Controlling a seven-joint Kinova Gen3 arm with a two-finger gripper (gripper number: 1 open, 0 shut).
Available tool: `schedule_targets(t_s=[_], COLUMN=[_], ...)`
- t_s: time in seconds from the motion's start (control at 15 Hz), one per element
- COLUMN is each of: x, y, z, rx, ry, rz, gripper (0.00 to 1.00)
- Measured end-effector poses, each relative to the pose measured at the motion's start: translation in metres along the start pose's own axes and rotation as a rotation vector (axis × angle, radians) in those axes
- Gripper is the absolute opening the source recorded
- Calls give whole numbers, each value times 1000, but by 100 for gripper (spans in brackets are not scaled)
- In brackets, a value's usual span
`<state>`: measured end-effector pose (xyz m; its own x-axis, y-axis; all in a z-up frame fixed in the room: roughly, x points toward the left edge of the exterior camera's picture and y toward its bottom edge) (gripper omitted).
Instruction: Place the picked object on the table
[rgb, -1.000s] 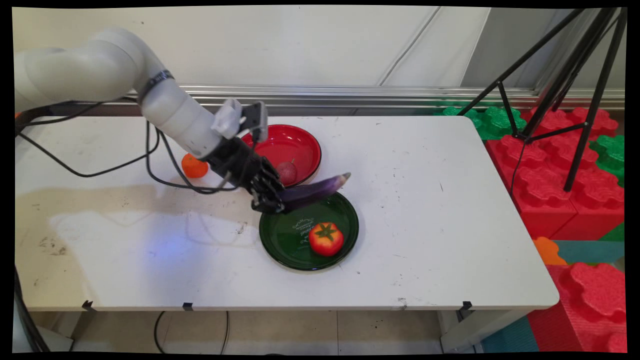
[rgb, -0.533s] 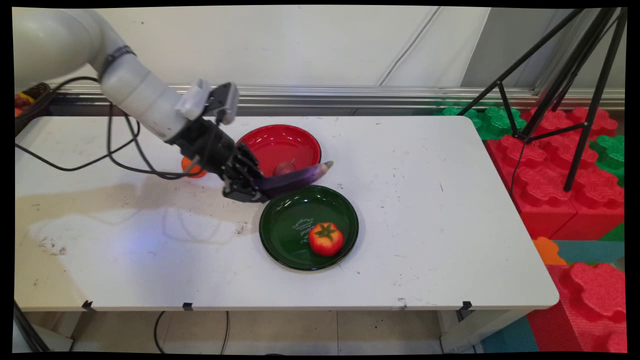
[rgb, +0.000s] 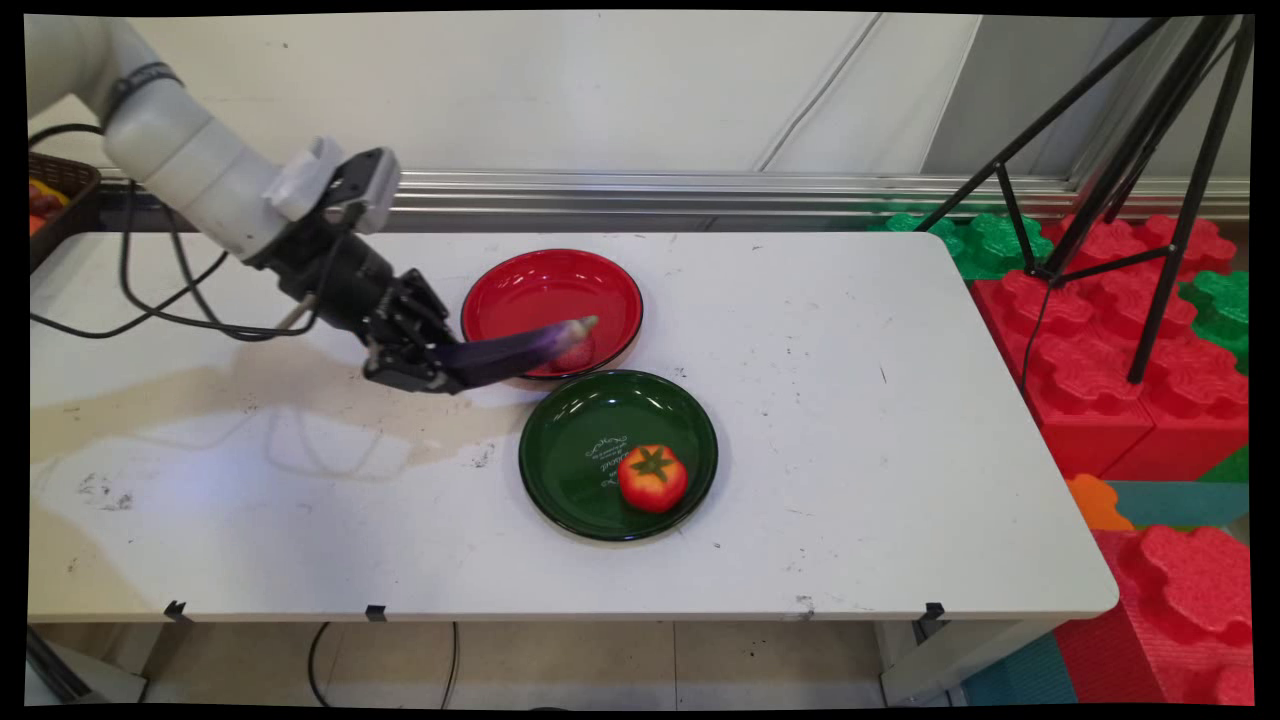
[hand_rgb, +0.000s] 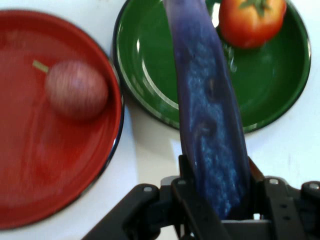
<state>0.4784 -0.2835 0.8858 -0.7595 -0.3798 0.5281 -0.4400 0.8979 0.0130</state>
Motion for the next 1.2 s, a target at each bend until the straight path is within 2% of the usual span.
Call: schedule_targets(t_s=[0.2,0.6,1.2], x=[-16,-64,-105], y=[-4,-17,-25], z=[-10,-23,-13], rx=[11,38,34], ry=[-25,-109,-196], rz=[-26,-101,-151], gripper=[0,0,0])
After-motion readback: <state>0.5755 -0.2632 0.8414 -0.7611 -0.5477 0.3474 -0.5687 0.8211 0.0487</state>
